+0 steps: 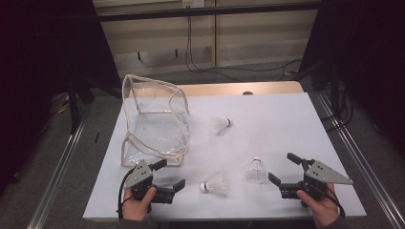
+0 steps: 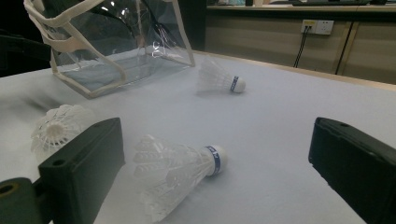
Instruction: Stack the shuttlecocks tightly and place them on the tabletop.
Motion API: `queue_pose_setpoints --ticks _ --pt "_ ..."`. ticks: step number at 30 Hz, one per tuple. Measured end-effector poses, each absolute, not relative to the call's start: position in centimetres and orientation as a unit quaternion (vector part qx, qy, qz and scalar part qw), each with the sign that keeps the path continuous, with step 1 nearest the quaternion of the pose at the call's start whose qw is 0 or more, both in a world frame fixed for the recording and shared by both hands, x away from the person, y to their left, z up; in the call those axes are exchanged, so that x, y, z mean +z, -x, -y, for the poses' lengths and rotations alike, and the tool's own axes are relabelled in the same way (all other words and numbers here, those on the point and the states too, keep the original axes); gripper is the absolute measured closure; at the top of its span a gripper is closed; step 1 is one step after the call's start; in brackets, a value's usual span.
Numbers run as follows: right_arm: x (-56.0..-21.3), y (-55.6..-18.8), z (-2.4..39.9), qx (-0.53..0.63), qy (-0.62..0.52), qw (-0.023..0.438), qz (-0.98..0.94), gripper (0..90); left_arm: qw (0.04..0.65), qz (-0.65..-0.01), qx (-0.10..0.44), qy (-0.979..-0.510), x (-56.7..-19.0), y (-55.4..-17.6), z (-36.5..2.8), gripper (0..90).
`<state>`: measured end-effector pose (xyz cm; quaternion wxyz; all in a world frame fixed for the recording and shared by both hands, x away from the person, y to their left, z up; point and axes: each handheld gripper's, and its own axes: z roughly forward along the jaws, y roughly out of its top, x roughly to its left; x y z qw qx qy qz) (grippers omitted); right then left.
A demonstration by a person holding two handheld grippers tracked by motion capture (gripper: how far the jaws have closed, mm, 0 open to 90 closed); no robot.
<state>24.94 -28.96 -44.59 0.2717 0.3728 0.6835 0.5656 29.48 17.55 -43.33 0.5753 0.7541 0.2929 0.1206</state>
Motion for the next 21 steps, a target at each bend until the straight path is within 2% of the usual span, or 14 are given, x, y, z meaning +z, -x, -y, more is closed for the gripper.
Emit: queue_pose_setpoints --ticks 21 --pt "-44.6 -25.0 29.0 0.564 -0.373 0.271 -0.685 3.2 0.568 -0.274 0.104 -0.769 -43.2 -29.4 -15.4 1.8"
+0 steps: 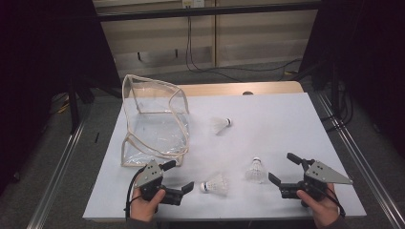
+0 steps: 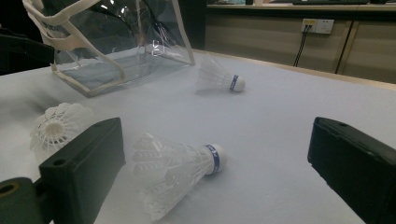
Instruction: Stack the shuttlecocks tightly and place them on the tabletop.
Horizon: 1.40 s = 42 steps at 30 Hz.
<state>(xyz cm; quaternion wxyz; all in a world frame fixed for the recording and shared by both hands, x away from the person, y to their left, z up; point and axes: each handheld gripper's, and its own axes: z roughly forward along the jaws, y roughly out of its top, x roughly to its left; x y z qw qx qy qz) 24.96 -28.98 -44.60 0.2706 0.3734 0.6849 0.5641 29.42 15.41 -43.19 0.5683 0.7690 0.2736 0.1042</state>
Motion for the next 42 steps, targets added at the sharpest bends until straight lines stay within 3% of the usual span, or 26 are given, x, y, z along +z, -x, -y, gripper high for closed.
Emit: queue_pose_setpoints --ticks 42 --pt "-44.6 -25.1 29.1 0.563 -0.372 0.271 -0.686 3.7 0.547 -0.256 0.078 -0.793 -42.4 -29.8 -11.4 2.0"
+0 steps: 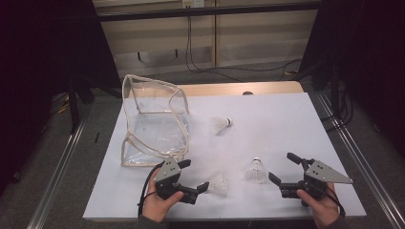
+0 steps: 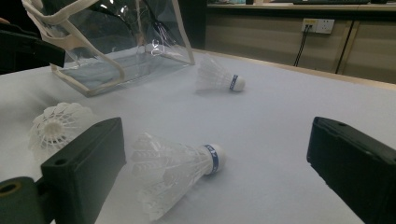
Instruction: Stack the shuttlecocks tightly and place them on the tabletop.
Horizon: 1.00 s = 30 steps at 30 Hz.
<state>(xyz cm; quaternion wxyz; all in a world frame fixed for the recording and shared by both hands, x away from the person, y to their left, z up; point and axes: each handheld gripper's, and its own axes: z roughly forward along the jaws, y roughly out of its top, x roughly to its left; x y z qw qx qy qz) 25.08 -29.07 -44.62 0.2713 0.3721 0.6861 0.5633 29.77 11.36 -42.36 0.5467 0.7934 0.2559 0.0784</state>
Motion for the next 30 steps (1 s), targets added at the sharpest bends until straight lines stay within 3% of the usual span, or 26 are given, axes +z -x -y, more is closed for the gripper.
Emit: queue_pose_setpoints --ticks 30 --pt "-44.6 -25.1 29.1 0.563 -0.371 0.271 -0.687 3.9 0.525 -0.271 0.052 -0.805 -42.3 -30.2 -7.7 2.8"
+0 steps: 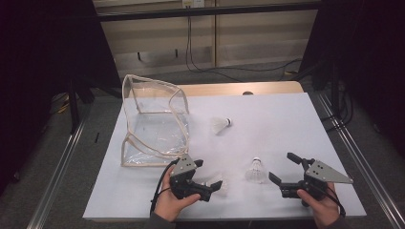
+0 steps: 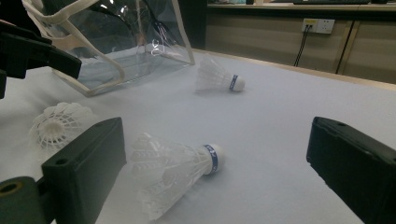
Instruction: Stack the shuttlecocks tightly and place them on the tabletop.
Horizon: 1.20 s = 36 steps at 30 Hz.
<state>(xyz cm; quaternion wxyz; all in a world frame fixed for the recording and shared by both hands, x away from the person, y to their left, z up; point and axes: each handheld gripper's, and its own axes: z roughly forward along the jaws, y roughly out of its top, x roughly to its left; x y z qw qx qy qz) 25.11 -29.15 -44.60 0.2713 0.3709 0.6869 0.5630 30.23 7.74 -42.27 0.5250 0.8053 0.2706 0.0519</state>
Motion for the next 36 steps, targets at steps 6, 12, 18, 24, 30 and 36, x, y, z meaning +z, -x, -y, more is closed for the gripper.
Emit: queue_pose_setpoints --ticks 6,12,18,24,30,36 --pt "-44.6 -25.1 29.1 0.562 -0.372 0.272 -0.687 3.9 0.523 -0.272 0.046 -0.806 -42.0 -30.3 -7.4 3.1" --pt "-44.6 -25.1 29.2 0.563 -0.372 0.271 -0.687 3.9 0.510 -0.270 0.045 -0.815 -41.9 -30.3 -6.8 4.5" --pt "-44.6 -25.1 29.2 0.562 -0.372 0.273 -0.687 4.0 0.495 -0.269 0.048 -0.825 -42.0 -30.4 -6.1 8.2" --pt "-44.6 -25.1 29.2 0.562 -0.371 0.273 -0.687 4.0 0.483 -0.268 0.053 -0.832 -42.1 -30.5 -5.5 11.0" --pt "-44.6 -25.1 29.2 0.563 -0.372 0.272 -0.686 4.0 0.471 -0.270 0.053 -0.838 -42.5 -30.8 -4.6 13.5" --pt "-44.6 -25.1 29.2 0.563 -0.371 0.272 -0.687 4.0 0.455 -0.273 0.052 -0.846 -42.6 -30.8 -4.1 16.4"
